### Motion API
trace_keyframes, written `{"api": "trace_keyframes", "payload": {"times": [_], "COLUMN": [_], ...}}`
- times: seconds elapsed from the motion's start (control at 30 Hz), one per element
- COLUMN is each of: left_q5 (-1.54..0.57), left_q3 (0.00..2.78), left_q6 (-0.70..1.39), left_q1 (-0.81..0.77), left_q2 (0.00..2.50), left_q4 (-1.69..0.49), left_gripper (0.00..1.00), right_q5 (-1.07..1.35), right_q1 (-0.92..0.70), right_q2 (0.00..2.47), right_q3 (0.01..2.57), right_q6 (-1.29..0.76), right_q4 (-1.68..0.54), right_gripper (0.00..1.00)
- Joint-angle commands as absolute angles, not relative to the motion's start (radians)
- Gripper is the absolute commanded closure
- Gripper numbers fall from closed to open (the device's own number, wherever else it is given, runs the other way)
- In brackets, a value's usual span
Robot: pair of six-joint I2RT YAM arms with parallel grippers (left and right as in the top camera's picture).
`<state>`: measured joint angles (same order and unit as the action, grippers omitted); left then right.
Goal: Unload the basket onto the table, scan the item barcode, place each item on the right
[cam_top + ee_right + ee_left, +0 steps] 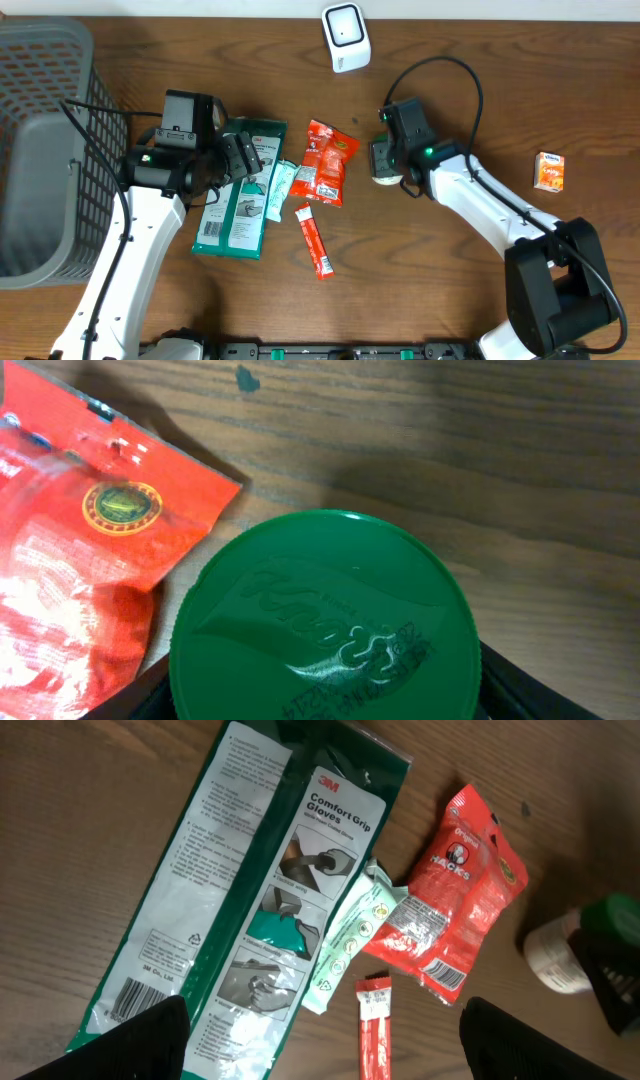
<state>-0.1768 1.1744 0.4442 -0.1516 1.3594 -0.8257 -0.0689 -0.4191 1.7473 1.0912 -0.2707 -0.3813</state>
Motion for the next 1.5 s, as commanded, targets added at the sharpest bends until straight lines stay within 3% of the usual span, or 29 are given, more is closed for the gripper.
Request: {"api": "trace_keyframes", "payload": {"times": [0.0, 0.3, 0.47, 0.57, 0.87, 1.13, 1.47], "left_q5": [-0.167, -0.167, -0.167, -0.167, -0.167, -0.167, -0.167], "left_q3": [1.19, 1.19, 1.19, 1.19, 1.19, 1.19, 1.19], "left_q6": [0.439, 0.439, 0.439, 0.439, 0.439, 0.439, 0.439], "left_q1": [-0.149, -0.149, -0.149, -0.149, -0.149, -0.149, -0.149], "left_q2": [1.354, 1.354, 1.354, 1.354, 1.354, 1.354, 1.354], "left_q4": [-0.825, -0.825, -0.825, -0.825, -0.825, -0.825, -0.825], "left_gripper": [0.13, 0.13, 0.13, 0.13, 0.13, 0.13, 0.13], "right_q5": [-0.085, -0.086, -0.076, -0.057, -0.051, -0.051, -0.052], "right_q1": [-0.411, -0.412, -0.413, -0.413, -0.413, -0.412, -0.411], "right_q2": [1.686, 1.655, 1.655, 1.65, 1.579, 1.478, 1.491], "right_q3": [1.04, 0.953, 0.934, 0.934, 0.934, 0.975, 1.331], "right_q6": [-0.292, -0.28, -0.28, -0.28, -0.228, -0.222, -0.362], "right_q4": [-0.304, -0.25, -0.262, -0.275, -0.366, -0.477, -0.916], "right_gripper": [0.63, 0.61, 0.5, 0.35, 0.15, 0.14, 0.17]}}
